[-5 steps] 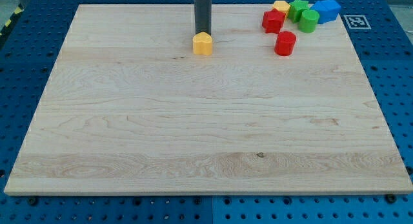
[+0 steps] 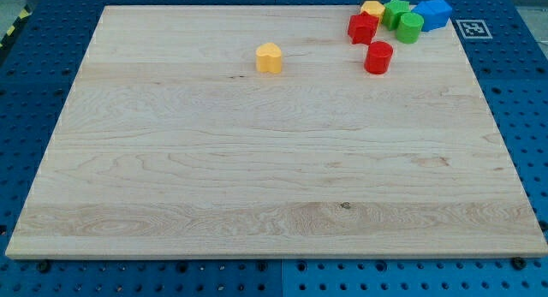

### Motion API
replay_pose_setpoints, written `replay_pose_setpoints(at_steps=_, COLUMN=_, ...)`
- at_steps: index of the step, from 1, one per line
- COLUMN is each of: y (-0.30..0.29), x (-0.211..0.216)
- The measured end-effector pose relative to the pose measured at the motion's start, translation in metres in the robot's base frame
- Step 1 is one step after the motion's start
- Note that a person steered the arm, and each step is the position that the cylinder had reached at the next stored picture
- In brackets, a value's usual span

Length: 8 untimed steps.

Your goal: Push the red star into the yellow heart

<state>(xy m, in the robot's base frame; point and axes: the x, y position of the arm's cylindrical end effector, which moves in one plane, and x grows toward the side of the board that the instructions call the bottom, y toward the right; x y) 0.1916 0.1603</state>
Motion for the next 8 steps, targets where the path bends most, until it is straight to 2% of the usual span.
replay_pose_setpoints(at_steps=4, y=0.002, x=0.085)
replay_pose_setpoints(at_steps=6, y=-0.072, x=0.089)
replay_pose_setpoints(at_steps=8, y=-0.118, x=0.137)
